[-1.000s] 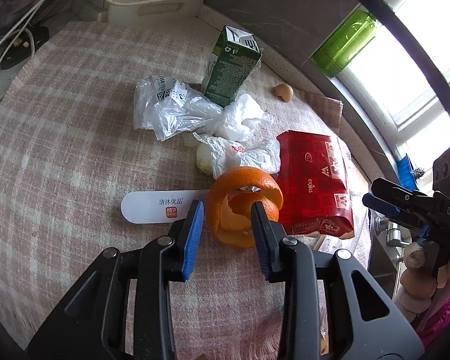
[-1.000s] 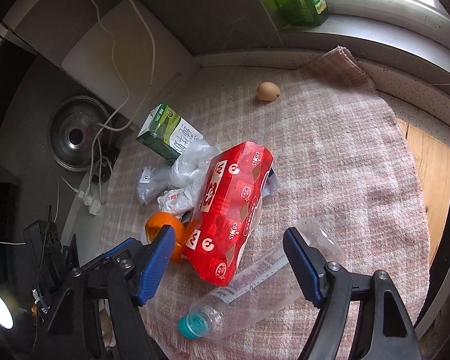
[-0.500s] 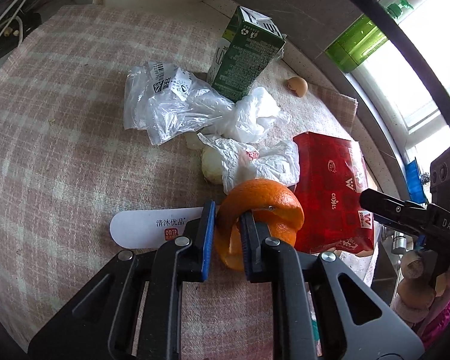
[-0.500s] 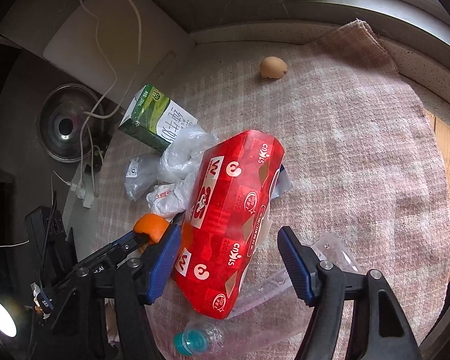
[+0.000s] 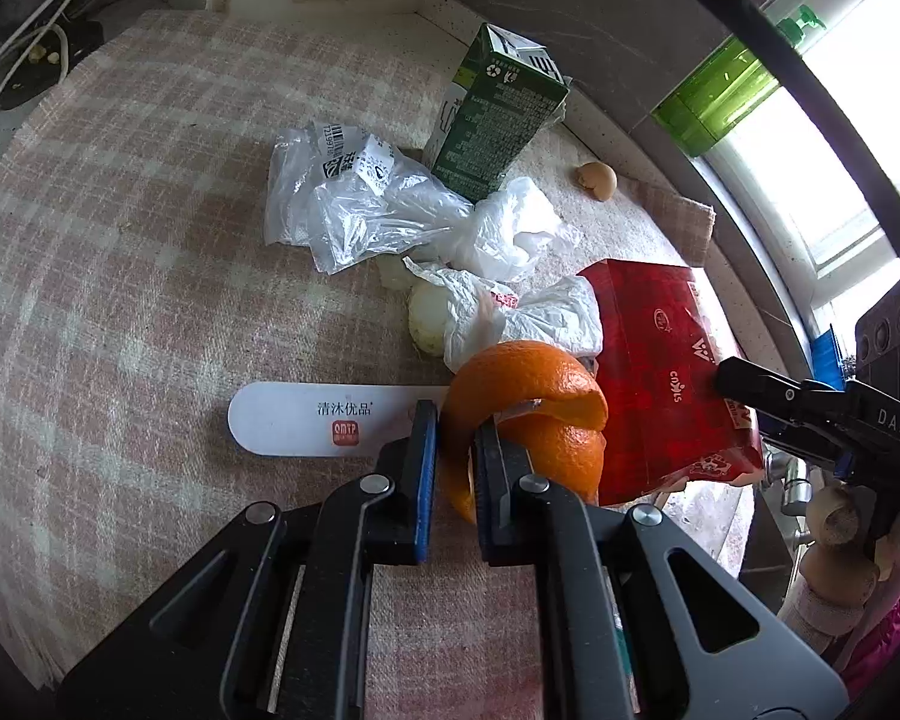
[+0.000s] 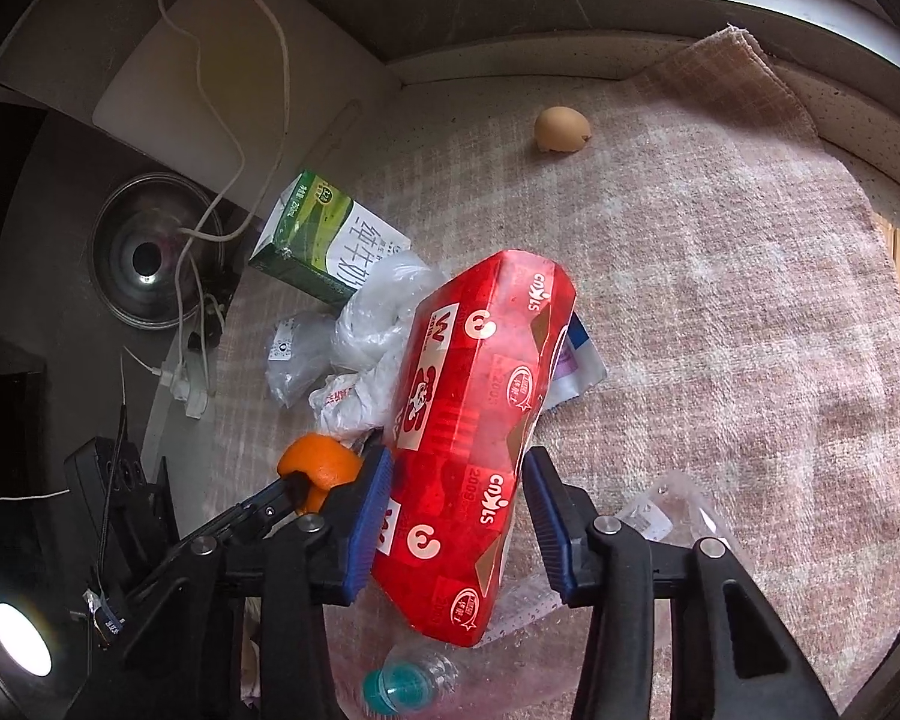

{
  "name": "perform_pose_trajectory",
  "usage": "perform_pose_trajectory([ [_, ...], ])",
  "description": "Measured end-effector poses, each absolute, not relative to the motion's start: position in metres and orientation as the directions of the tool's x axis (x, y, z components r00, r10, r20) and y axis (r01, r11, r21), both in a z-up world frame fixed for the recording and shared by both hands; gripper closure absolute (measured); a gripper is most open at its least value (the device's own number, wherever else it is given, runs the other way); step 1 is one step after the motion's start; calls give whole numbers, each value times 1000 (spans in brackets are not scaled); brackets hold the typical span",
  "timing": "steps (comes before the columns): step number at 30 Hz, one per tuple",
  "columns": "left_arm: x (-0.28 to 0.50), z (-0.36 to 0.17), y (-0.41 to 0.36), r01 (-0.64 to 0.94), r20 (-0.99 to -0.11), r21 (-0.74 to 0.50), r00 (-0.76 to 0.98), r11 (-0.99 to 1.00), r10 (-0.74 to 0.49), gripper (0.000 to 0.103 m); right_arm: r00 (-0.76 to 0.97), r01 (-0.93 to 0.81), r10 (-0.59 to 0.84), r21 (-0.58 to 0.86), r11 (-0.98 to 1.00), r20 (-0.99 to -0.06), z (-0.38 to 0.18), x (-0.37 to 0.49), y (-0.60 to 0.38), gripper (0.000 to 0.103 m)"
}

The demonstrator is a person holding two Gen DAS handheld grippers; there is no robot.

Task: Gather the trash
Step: 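Carry the orange peel and red pack with both tools over the blue wastebasket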

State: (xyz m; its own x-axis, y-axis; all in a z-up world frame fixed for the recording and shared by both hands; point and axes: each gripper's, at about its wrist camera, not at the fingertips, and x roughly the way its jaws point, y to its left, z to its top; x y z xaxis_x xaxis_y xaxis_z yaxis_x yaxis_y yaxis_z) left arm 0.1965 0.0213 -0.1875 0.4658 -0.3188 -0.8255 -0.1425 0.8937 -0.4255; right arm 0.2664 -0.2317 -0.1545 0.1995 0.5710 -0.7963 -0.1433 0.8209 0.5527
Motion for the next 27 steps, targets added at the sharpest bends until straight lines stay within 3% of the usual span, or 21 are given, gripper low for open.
perform_pose_trajectory([
  [27,89,-136,79,-198,-813,-342,552,919,-184,95,305,-210,619,583,785,-724,-92,191,-244,59],
])
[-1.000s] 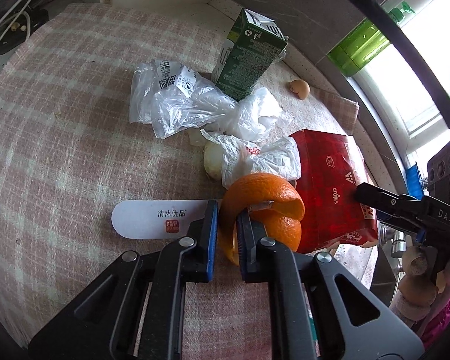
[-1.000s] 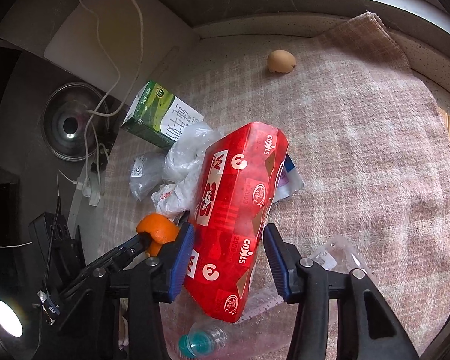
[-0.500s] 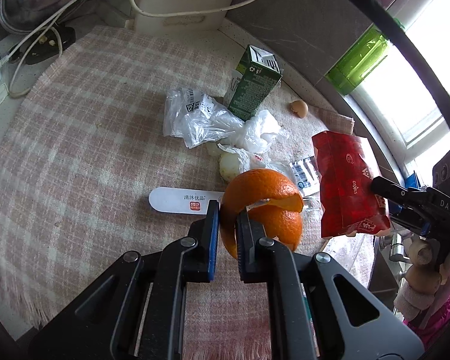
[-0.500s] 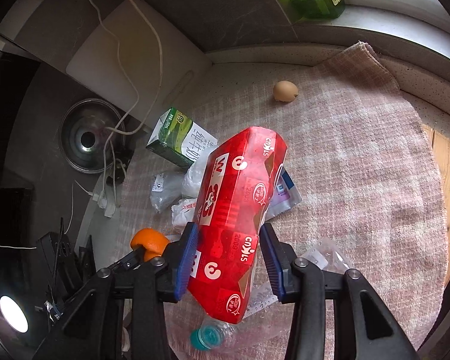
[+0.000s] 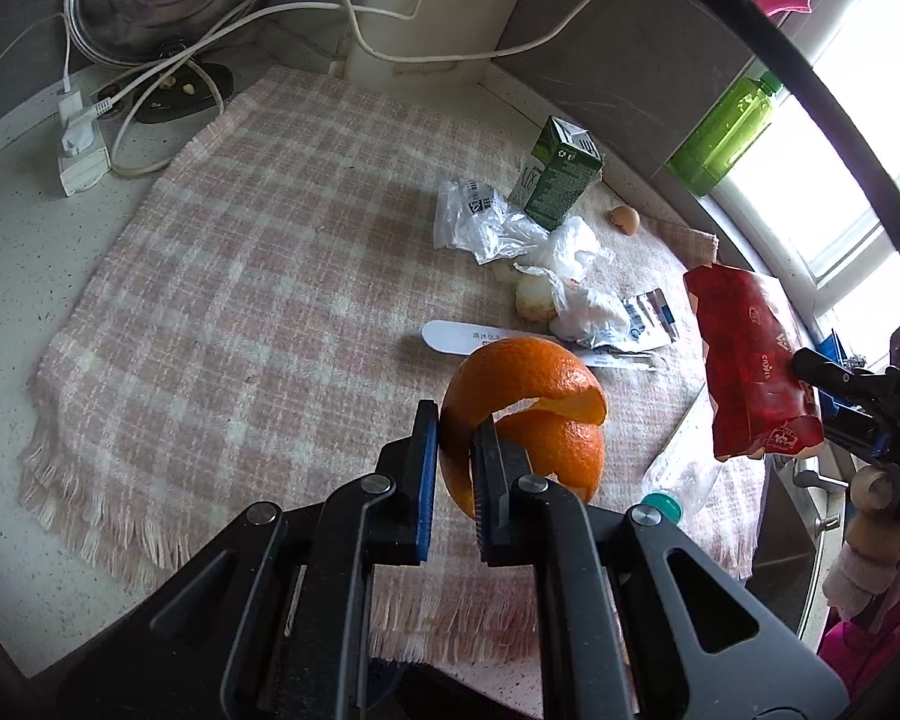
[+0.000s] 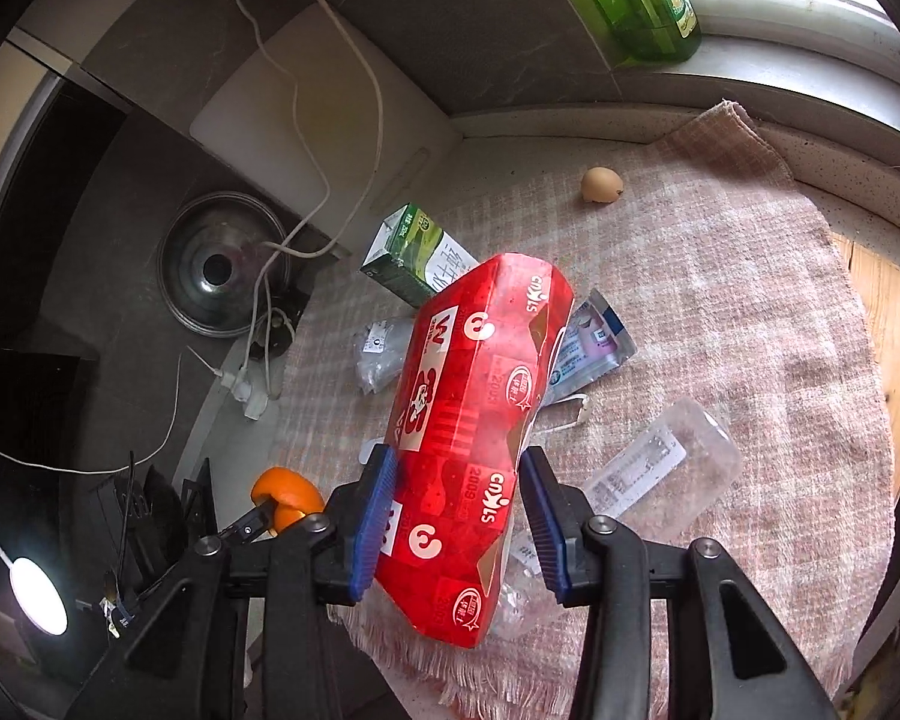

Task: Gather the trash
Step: 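Carry the orange peel and red pack with both tools over the blue wastebasket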

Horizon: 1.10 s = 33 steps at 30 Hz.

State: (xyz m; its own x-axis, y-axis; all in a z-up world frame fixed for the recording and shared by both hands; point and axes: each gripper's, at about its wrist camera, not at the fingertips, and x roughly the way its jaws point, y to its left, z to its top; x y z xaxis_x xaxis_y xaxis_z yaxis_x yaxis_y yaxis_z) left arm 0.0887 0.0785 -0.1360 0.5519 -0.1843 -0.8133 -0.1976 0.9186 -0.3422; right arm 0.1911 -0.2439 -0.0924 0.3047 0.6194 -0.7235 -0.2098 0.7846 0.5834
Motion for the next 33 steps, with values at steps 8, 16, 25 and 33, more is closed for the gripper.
perform_pose_trajectory([
  [8,37,-141,97,-181,-825,-329,532,927,-189,95,292,-228,621,578,784,-727,-87,128,-226,59],
  [16,-17,-151,107,-158,-839,-312,508,937,-194,95,240,-252,632,581,774,-737,-94,62,-204,59],
  [25,-60,-172,117,-153,-858,-312,469,938,-209,95,190,-277,614,559,782,-766,-110,6,-179,59],
  [33,-93,-201,124,-166,-880,-308,424,937,-214,95,139,-334,587,520,786,-798,-130,-28,-145,59],
])
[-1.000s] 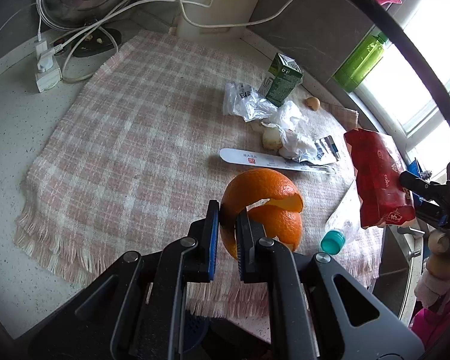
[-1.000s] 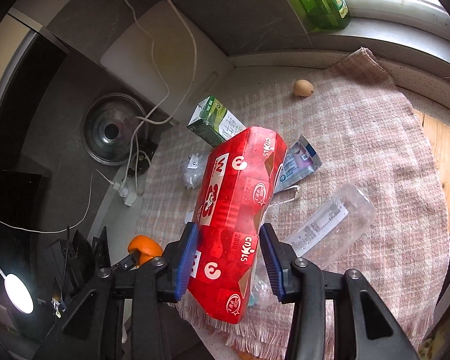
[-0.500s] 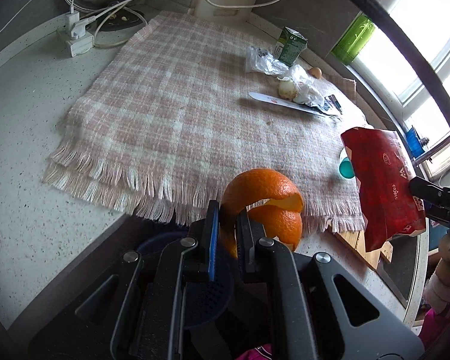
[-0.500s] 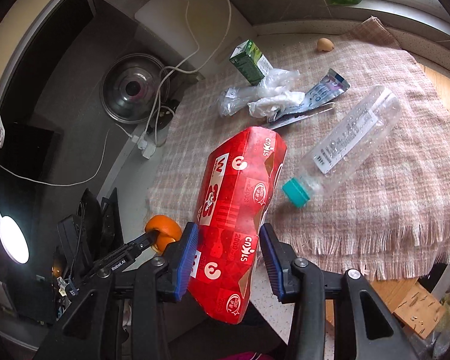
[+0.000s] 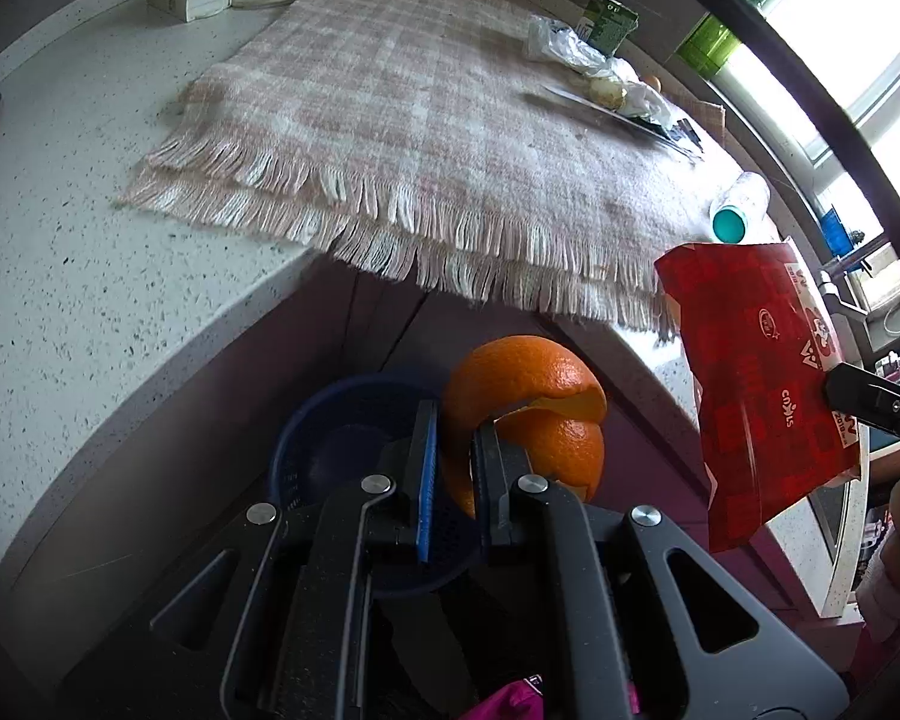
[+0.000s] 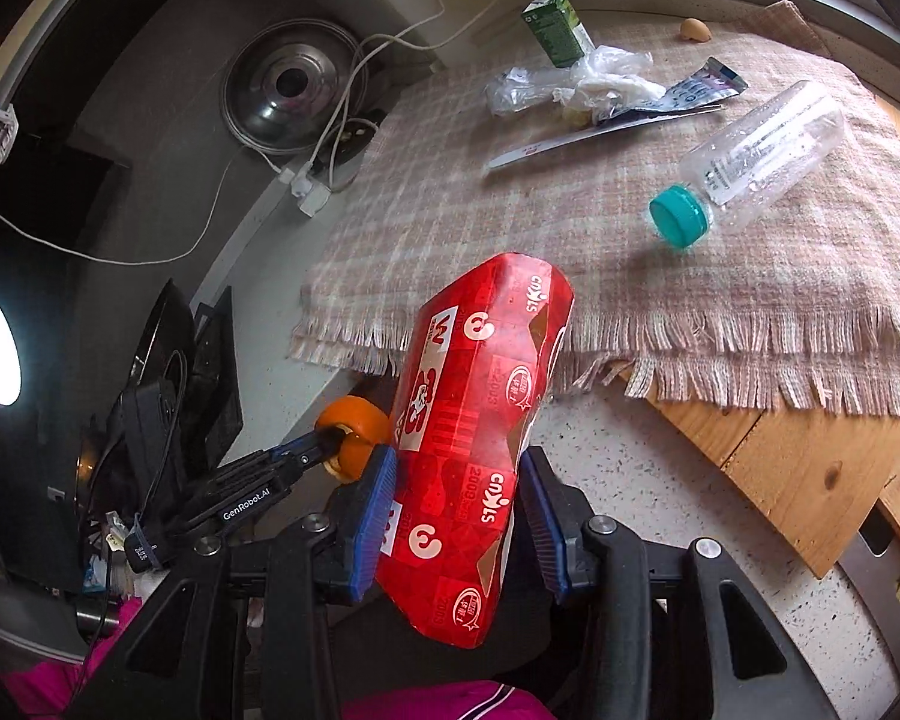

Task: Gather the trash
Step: 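Carry the orange peel and red pack with both tools over the blue wastebasket, then open the left tool over the basket while the right tool releases the red pack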

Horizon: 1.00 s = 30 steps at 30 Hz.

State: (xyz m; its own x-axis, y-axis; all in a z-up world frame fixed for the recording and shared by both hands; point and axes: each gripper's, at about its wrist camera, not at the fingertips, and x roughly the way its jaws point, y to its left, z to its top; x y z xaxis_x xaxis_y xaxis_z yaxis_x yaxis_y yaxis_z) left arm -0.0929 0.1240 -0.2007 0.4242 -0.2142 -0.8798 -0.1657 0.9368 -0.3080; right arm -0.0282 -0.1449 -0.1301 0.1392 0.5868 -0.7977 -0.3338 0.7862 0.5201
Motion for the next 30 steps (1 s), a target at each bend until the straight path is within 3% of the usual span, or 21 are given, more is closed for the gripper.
perform_pose_trajectory([
  [12,-120,-264,125,-136,-946,-170,299,976,-123,95,76,-407,460,394,824,-885,-191,-60,-101,59],
  [30,-106,-324,113,-171,-979,-117,185,978,-85,95,13,-531,329,272,803,-944,-249,-82,-56,59],
])
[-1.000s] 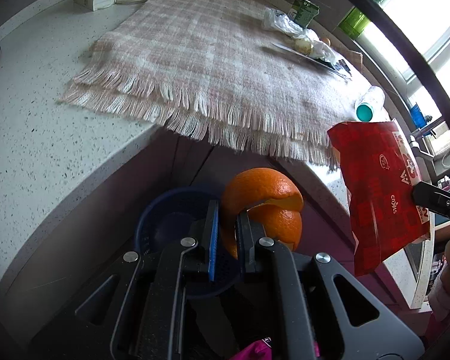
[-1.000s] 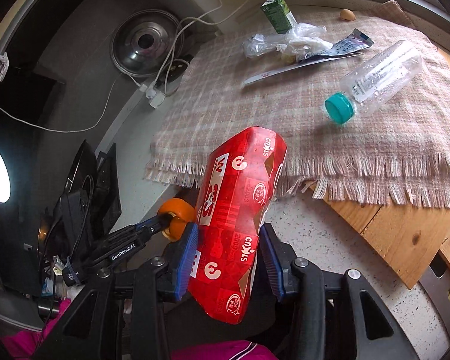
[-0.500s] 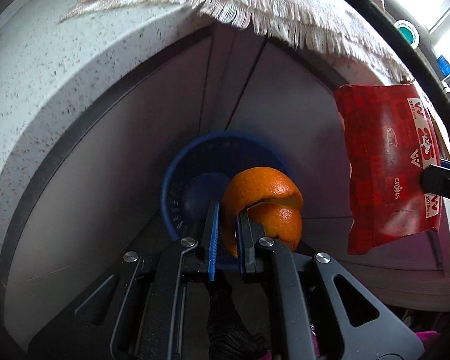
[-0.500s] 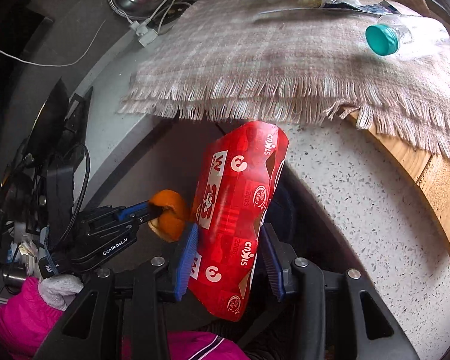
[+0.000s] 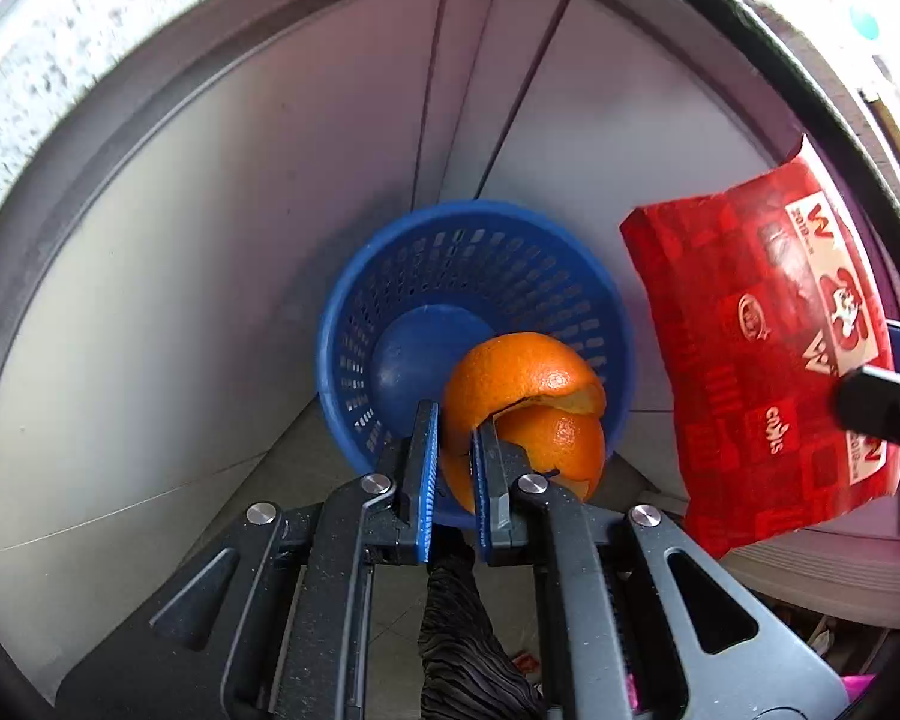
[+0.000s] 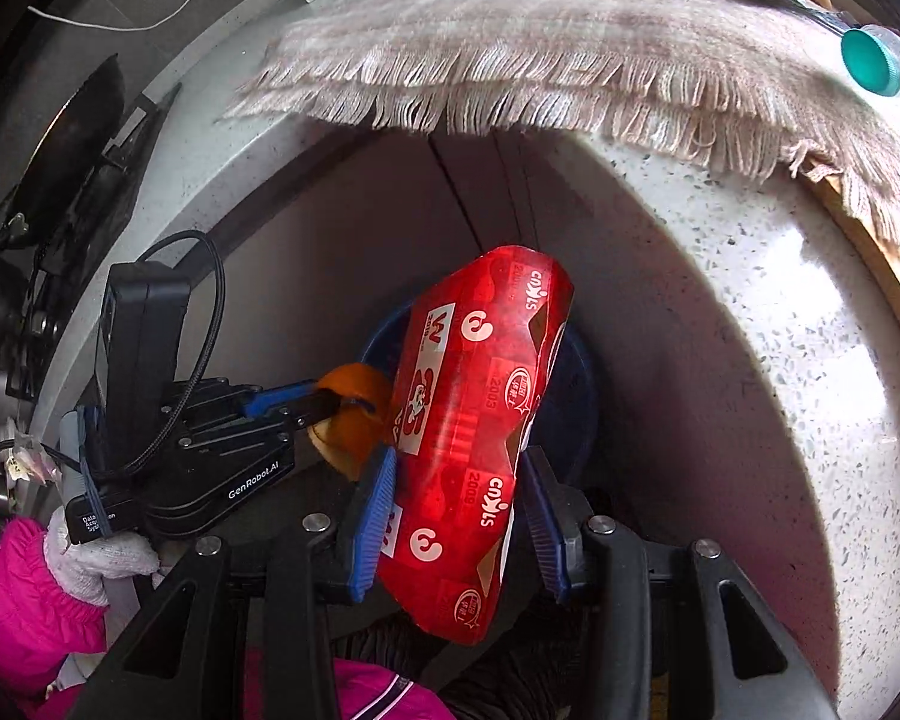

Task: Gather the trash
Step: 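Open the left tool over the basket while the right tool releases the red pack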

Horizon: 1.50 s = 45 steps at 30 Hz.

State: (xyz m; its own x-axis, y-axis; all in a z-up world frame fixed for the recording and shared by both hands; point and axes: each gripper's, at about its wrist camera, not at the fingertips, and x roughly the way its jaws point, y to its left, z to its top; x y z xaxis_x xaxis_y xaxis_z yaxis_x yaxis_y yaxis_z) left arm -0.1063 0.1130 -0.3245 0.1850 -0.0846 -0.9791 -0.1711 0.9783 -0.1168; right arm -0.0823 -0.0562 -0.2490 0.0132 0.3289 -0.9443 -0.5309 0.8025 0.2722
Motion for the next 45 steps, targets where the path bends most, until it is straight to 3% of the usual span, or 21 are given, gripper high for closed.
perform_pose_trajectory([
  [14,-97,-331,103,-209,-984,-98,166,973,-63,95,-29,-515,292,265,815,-956,-285,-81,-50,58],
  [20,-93,-330,101,-201,-983,-98,170,975,-64,93,-17,-518,296,262,815,-955,-281,-80,-52,52],
  [24,-96,-337,101,-197,-981,-107,182,975,-71,83,-12,-517,302,264,814,-953,-277,-78,-55,52],
  [45,-102,-310,110,-199,-967,-111,247,974,-60,83,13,-502,346,293,814,-938,-248,-74,-63,52],
])
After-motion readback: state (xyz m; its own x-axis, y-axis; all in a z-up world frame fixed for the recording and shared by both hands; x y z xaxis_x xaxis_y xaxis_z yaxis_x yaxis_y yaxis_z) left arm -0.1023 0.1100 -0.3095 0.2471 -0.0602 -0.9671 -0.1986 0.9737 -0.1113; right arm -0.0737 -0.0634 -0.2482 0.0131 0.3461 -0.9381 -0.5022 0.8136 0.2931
